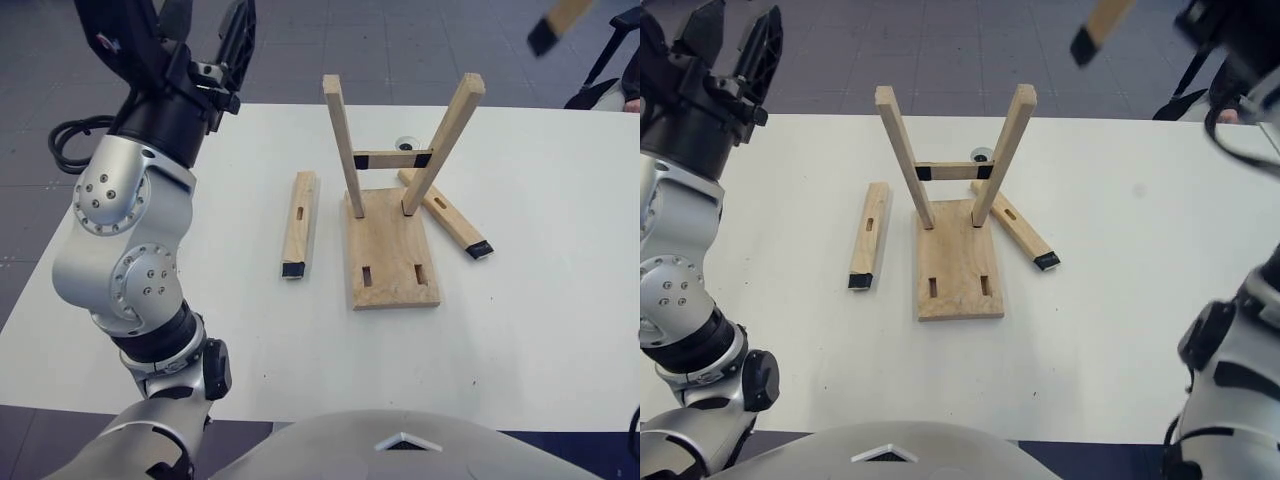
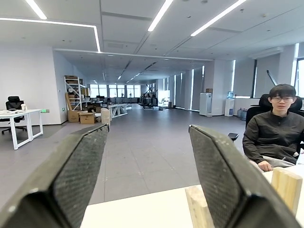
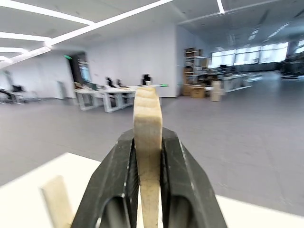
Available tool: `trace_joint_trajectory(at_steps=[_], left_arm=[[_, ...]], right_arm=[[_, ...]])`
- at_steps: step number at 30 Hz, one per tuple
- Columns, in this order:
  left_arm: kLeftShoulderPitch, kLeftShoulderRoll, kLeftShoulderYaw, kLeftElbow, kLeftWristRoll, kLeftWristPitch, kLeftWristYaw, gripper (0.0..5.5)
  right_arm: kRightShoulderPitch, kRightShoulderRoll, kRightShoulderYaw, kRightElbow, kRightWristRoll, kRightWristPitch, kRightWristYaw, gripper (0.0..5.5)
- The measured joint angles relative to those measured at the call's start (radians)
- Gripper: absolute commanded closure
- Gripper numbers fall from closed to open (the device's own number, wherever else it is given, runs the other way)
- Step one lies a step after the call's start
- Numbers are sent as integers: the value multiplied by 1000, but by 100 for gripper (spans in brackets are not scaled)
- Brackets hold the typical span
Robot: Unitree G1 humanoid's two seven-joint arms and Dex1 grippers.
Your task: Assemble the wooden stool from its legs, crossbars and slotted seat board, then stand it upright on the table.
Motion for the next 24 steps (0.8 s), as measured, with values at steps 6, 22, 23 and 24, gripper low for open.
trace_joint_trajectory(at_steps=[6,22,23,24], left_arm=[[0,-2,-21,8,4,6,10,235],[7,-19,-86,30,21,6,10,235],[7,-20,-91,34,21,6,10,235],[7,-20,-95,39,21,6,10,235]], right_arm=[[172,105,108,124,-273,-233,157,511],[201,299,293,475,-584,-483,444,511],[201,308,291,501,-600,-515,449,511],[199,315,290,511,-609,-534,452,511]])
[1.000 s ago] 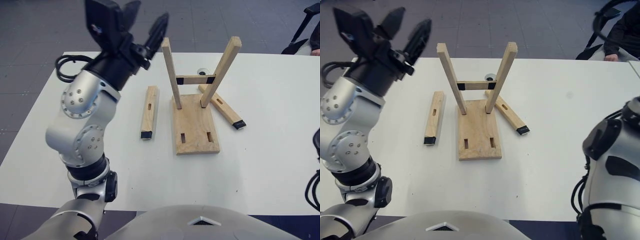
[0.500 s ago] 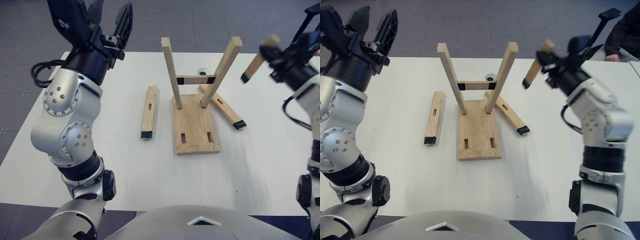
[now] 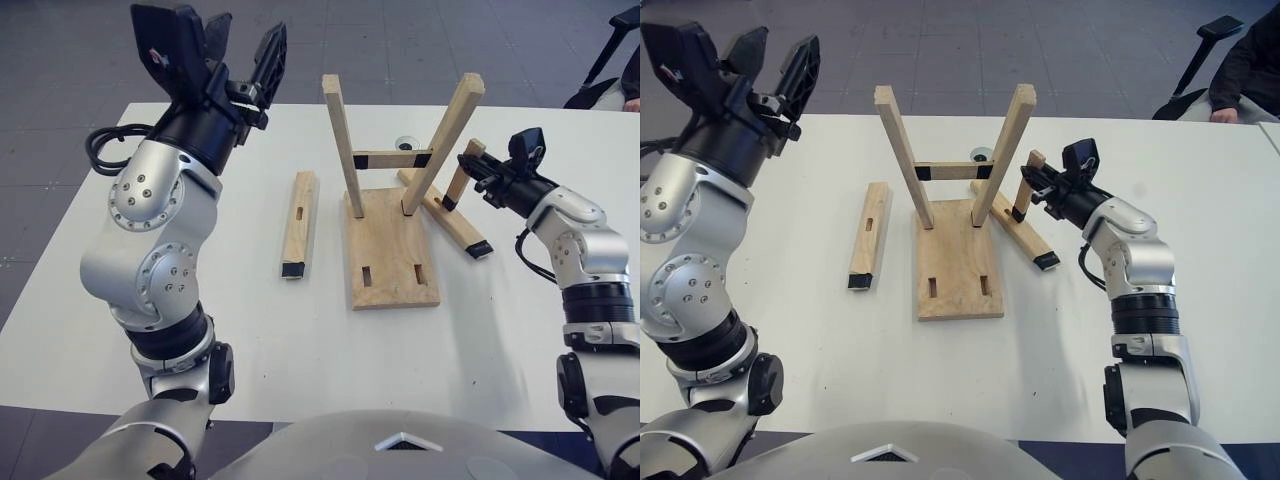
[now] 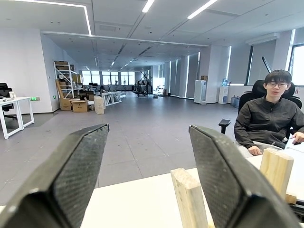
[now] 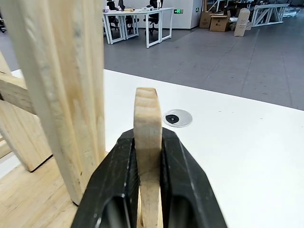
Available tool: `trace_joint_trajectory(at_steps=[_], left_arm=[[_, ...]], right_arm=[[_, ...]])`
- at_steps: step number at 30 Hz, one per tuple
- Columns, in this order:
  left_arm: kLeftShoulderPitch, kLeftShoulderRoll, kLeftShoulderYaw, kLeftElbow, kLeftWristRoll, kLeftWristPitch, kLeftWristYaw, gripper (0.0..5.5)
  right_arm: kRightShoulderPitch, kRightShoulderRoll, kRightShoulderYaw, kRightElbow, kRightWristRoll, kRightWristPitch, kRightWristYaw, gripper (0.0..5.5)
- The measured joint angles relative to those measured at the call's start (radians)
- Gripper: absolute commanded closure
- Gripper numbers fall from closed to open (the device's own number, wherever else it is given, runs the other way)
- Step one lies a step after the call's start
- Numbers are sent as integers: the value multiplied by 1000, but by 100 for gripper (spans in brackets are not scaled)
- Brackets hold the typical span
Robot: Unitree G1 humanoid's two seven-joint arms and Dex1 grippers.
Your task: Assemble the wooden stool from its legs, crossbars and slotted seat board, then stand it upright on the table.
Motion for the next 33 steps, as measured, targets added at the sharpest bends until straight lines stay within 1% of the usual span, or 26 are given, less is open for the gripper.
trace_joint_trajectory(at_steps=[5,13,16,18,22,25,30,33], left_arm=[[-2,1,-3,9,0,-1,-1,235],[-3,1,-10,10,7,-4,-2,235],[-3,1,-10,10,8,-5,-2,235],[-3,0,-11,10,8,-5,-2,235],[-3,-3,-11,8,8,-5,-2,235],[-3,-4,-12,4,8,-5,-2,235],[-2,-16,-21,-3,8,-5,-1,235],[-2,-24,-23,-2,8,-5,-1,235]], right_arm=[[-20,36,-2,46,-35,-52,12,511],[-26,62,-5,58,-58,-53,20,511],[-12,63,-8,107,-87,-139,35,511],[12,63,-21,170,-113,-267,26,511],[55,72,-41,272,-144,-442,-28,511],[71,83,-50,299,-152,-506,-68,511],[73,91,-81,328,-162,-527,-209,511],[50,99,-92,359,-160,-526,-239,511]])
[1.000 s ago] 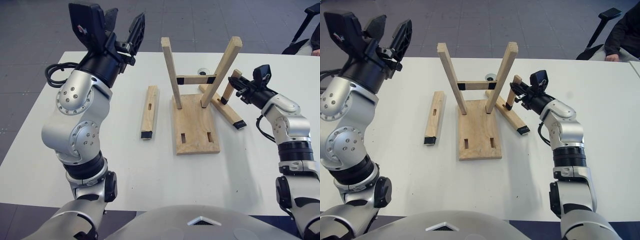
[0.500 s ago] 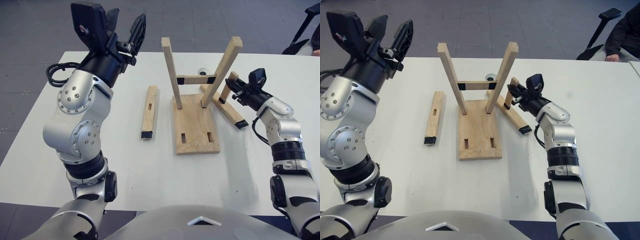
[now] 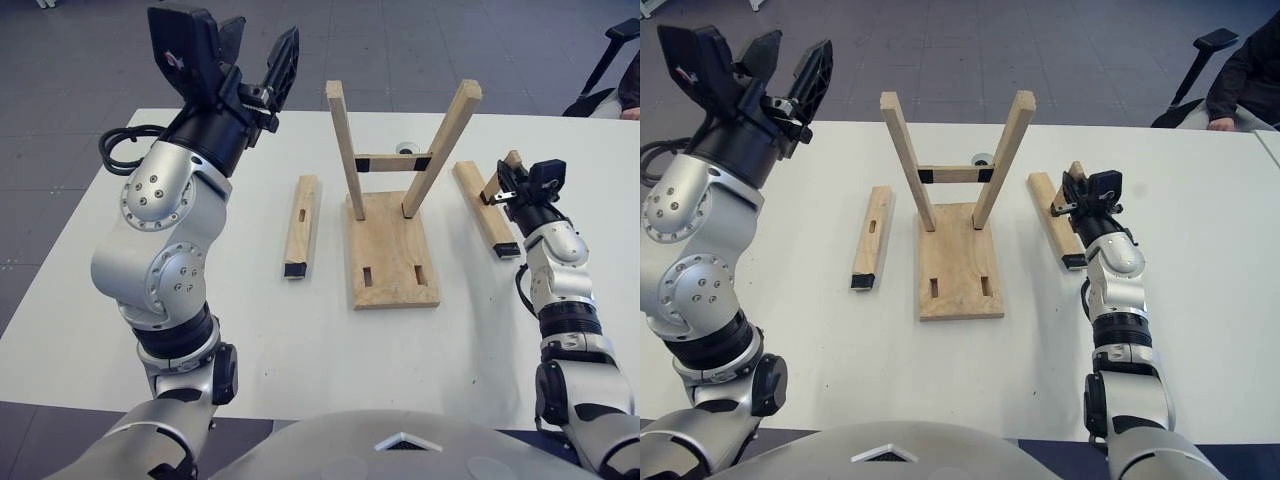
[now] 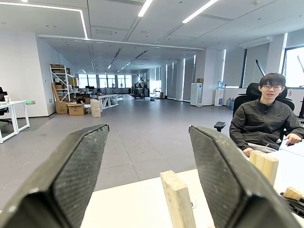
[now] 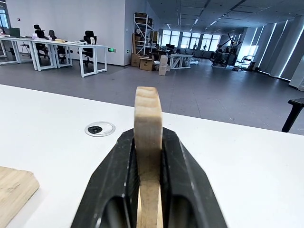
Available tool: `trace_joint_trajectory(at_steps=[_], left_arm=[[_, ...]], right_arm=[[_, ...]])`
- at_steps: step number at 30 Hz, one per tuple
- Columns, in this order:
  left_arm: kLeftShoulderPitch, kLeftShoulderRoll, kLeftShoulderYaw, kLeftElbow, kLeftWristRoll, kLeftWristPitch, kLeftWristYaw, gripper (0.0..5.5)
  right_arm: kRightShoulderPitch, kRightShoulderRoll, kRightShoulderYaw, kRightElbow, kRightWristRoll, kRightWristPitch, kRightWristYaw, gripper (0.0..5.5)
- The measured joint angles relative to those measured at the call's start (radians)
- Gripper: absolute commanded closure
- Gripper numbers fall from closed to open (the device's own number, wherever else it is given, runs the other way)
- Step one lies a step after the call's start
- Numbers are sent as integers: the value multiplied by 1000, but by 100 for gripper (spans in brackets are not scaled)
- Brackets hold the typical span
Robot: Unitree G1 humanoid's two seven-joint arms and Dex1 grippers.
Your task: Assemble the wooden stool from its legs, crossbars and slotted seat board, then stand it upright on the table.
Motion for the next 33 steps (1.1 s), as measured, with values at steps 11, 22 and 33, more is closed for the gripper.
trace_joint_trajectory(at_steps=[11,22,33], left_arm=[[1,-11,-19,0,0,-1,0,235],[25,-19,-19,-24,7,-1,6,235],[27,-19,-20,-28,10,4,23,235]], right_arm=[[154,21,-24,-379,49,265,-74,511],[480,30,8,-960,67,583,-168,511],[466,40,4,-959,39,583,-183,511]])
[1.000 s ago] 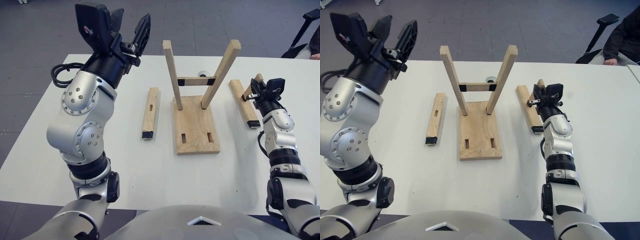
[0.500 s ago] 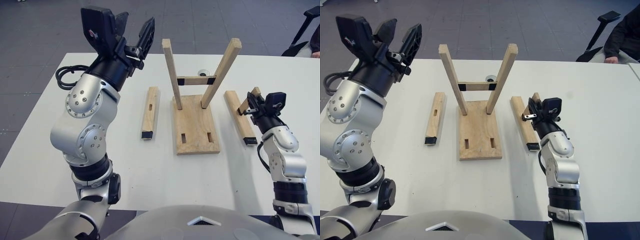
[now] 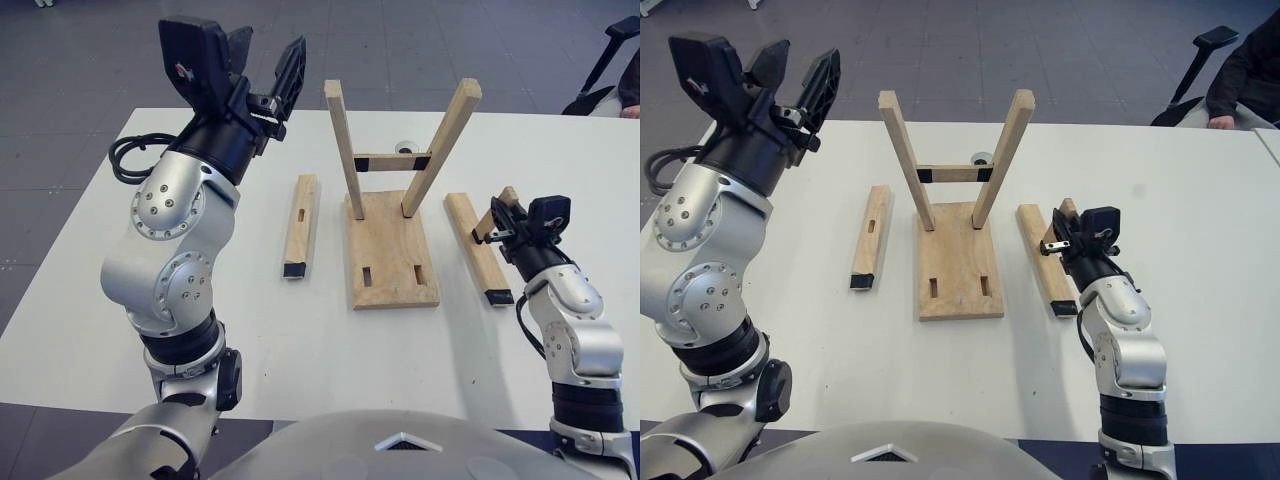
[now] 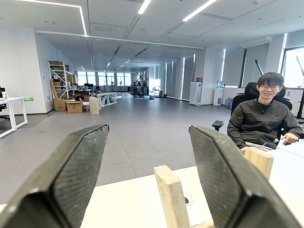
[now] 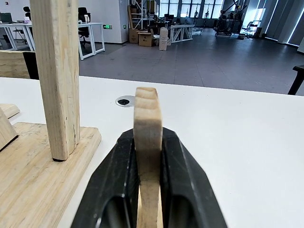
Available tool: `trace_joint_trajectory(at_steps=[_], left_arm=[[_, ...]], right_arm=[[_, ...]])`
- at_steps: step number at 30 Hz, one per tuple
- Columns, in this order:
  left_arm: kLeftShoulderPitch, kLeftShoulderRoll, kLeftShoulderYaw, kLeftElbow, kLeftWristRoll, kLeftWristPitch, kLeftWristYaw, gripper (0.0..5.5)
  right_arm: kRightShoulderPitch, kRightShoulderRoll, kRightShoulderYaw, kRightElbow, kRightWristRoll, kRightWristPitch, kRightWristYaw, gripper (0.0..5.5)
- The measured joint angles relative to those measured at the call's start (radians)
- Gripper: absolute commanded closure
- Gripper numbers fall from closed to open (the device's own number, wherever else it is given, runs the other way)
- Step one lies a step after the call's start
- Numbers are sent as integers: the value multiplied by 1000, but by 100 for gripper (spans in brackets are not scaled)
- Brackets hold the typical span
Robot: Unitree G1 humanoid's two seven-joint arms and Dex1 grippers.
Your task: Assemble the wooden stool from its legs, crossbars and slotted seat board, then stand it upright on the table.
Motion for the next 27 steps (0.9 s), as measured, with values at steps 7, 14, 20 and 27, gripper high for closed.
trace_joint_trajectory(at_steps=[7,14,20,27], left_arm=[[0,0,-6,1,4,0,1,235],[-2,0,-9,14,3,0,-1,235],[-2,0,-9,11,3,0,-1,235],[-1,-10,-17,6,18,-1,8,235]], right_arm=[[-99,60,-10,131,-65,-102,-59,511],[-137,80,-34,236,-75,-164,-61,427],[-161,81,-64,153,-38,-84,-62,322],[-458,61,-96,-20,21,162,-135,233]])
